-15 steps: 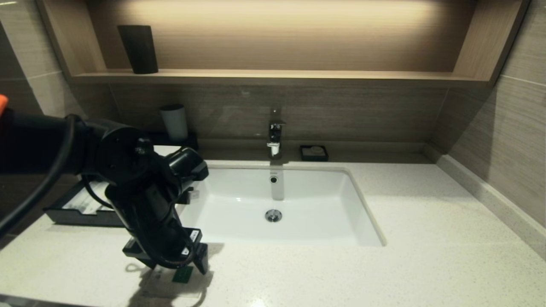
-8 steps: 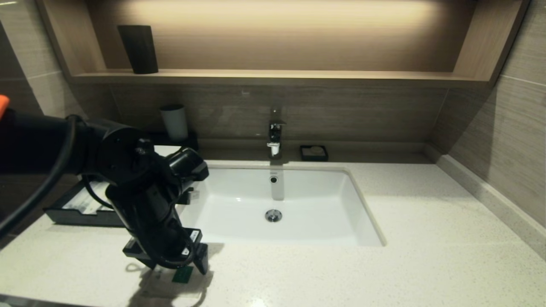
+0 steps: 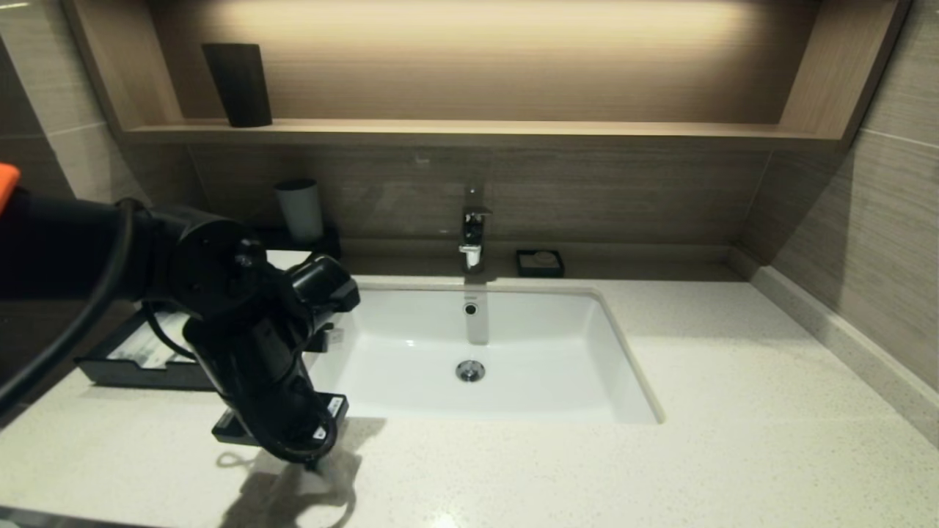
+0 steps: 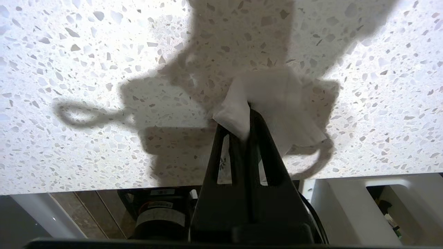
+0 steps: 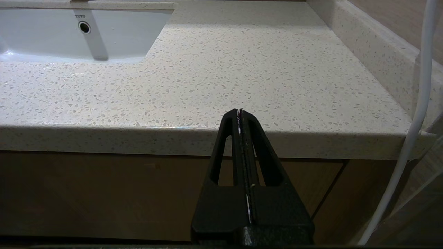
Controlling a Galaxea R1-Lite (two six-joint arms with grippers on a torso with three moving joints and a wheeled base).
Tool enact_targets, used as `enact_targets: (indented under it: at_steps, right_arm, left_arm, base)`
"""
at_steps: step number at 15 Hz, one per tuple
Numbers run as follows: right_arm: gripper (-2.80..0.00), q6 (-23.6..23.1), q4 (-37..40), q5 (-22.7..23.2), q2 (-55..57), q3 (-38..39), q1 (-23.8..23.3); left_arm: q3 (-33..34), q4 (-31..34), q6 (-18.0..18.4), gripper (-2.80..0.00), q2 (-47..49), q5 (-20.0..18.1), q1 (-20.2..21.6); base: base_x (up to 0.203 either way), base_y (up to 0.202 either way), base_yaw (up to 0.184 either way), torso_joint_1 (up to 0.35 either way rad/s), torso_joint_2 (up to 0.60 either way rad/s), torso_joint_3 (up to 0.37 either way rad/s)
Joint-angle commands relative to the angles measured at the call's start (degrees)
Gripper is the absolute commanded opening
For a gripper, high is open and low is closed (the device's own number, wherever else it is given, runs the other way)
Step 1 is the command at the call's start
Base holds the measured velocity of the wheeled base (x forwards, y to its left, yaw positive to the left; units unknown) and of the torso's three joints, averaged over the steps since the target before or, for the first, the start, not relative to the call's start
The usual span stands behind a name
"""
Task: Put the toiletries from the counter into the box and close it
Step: Pick up the bathroom toiletry, then place the bathroom toiletry into the drawer
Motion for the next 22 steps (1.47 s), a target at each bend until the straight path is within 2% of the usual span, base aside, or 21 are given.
enact_targets:
  at_steps: [1,8,13,16,22]
  right_arm:
    - [-2.80,-0.04,0.00,0.00,0.00,0.00,0.00]
    - [-2.80,-0.04,0.00,0.00,0.00,0.00,0.00]
    - [-2.80,-0.04,0.00,0.00,0.00,0.00,0.00]
    - [-2.80,-0.04,0.00,0.00,0.00,0.00,0.00]
    - [-2.80,-0.04,0.00,0.00,0.00,0.00,0.00]
  left_arm:
    - [0.01,0.32,-0.09,-2.80,-0.08,0.13,0.06]
    - [-1.45,0.74,-0.18,-2.80,-3.36,0.94,0.93]
    - [-7.20,2.48,0.45,-2.80,-6.84,2.43,8.35]
    - [-9.93,2.41,2.08,-2.80,-6.96,2.61,12.31]
    - [-18.73,1.94,2.20,-2.80,-1.68,2.53,19.72]
  base:
    - [0.000,0.000,0.000,0.000,0.00,0.000]
    - [0.000,0.000,0.000,0.000,0.00,0.000]
    - [0.000,0.000,0.000,0.000,0.00,0.000]
    - [0.000,0.000,0.000,0.000,0.00,0.000]
    - [0.000,0.000,0.000,0.000,0.00,0.000]
